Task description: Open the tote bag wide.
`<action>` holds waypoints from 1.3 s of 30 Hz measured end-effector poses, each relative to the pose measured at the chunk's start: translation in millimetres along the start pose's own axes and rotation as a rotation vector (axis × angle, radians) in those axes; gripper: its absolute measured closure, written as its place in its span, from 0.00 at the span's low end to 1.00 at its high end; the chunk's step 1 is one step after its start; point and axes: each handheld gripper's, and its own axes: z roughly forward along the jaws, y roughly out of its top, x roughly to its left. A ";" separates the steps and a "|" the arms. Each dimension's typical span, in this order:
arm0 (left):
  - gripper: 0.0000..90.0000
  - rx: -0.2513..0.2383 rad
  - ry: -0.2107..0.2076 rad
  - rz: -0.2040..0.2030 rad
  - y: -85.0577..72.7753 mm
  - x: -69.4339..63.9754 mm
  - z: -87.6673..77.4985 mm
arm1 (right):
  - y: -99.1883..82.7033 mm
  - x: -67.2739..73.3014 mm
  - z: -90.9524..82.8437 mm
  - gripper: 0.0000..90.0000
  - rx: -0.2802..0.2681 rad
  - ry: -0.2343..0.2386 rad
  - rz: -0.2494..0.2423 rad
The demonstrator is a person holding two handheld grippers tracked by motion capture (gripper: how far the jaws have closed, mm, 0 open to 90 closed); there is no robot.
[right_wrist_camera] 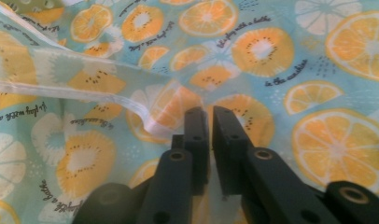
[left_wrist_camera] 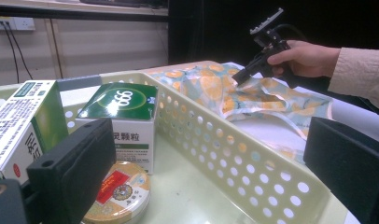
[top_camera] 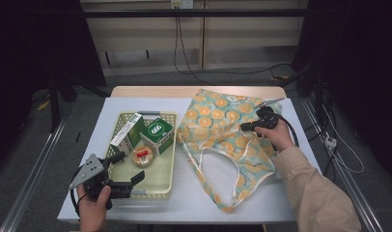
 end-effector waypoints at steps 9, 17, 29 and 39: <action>0.02 0.003 0.005 0.002 -0.6 -0.4 -1.0 | -3.2 30.5 -16.6 0.49 -0.022 -0.011 -0.083; 0.02 -0.003 0.009 0.003 0.3 -2.7 -3.5 | -1.8 61.0 -44.5 0.42 -0.062 -0.017 -0.169; 0.02 0.003 -0.007 0.010 1.8 -4.1 3.5 | -32.7 117.4 -38.9 0.73 -0.068 0.132 -0.313; 0.03 0.005 -0.016 0.017 2.6 -6.4 6.8 | -54.6 116.7 -5.5 0.78 0.034 0.059 -0.362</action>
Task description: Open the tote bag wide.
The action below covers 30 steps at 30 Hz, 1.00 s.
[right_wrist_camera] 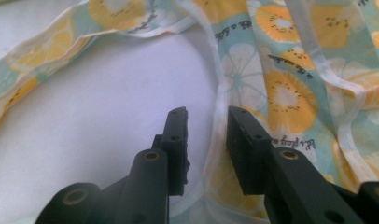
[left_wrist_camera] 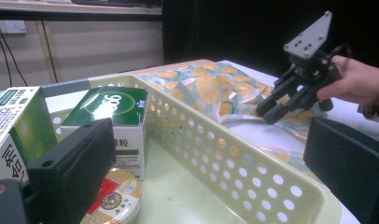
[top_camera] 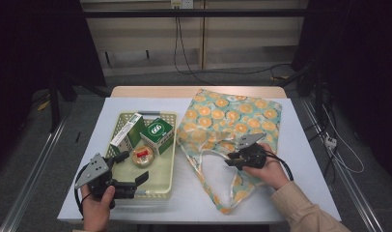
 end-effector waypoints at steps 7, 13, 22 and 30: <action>0.02 -0.001 0.002 -0.006 -0.2 -0.1 -0.9 | -7.2 -13.9 8.1 0.88 -0.012 -0.031 0.064; 0.02 0.004 -0.002 0.003 0.0 -0.7 -0.3 | -8.3 -18.2 8.3 1.00 -0.021 -0.029 0.106; 0.03 0.003 -0.002 -0.001 -0.2 -0.4 0.6 | -10.8 -1.7 -3.1 1.00 -0.004 0.106 0.107; 0.02 0.001 -0.007 0.004 1.3 -2.0 2.0 | -19.4 12.1 -9.2 1.00 0.013 0.170 0.082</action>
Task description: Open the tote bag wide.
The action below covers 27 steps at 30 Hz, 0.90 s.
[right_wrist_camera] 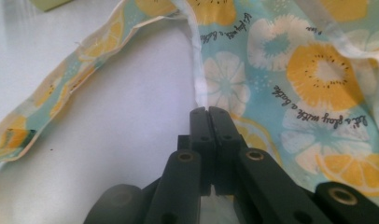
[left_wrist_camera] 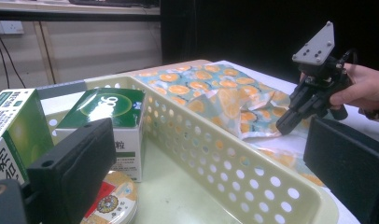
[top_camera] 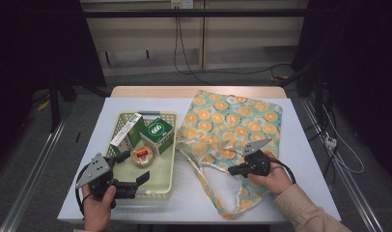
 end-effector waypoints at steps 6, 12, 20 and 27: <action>0.02 0.000 0.001 0.002 0.6 -0.1 -0.9 | 8.3 6.8 3.1 0.85 -0.058 -0.032 -0.061; 0.02 0.005 -0.001 0.003 0.2 -0.9 0.2 | 14.3 7.8 22.6 0.79 -0.041 -0.041 -0.082; 0.02 0.004 -0.001 0.000 0.0 -0.5 0.2 | 14.4 -0.7 26.0 0.97 -0.074 -0.053 0.007; 0.02 0.009 -0.004 0.004 -0.3 -0.5 1.2 | 20.7 3.0 13.9 1.00 -0.107 -0.040 -0.012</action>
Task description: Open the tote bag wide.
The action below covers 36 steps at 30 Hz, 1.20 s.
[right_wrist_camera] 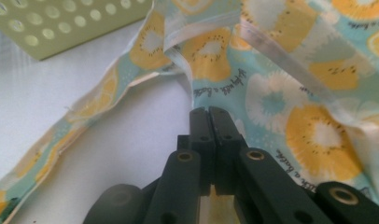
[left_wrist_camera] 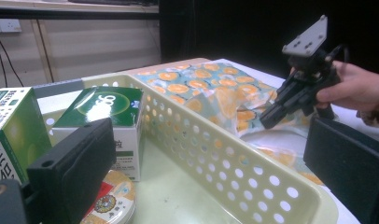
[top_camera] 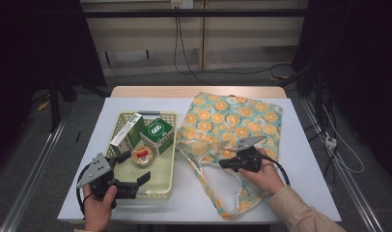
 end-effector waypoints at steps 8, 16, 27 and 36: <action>0.02 -0.003 0.002 -0.001 0.5 -0.5 -0.4 | 2.7 1.5 -2.7 0.99 -0.012 -0.005 -0.009; 0.02 -0.004 0.004 -0.002 0.9 -0.6 -1.1 | 1.4 -7.0 -11.5 0.99 -0.031 -0.036 0.029; 0.02 0.003 0.005 0.000 0.1 -0.3 0.2 | 4.8 -29.0 -18.4 1.00 -0.044 -0.075 0.062; 0.03 0.004 0.006 0.000 -0.1 0.6 0.1 | 12.3 -62.2 -19.3 1.00 -0.025 -0.121 0.116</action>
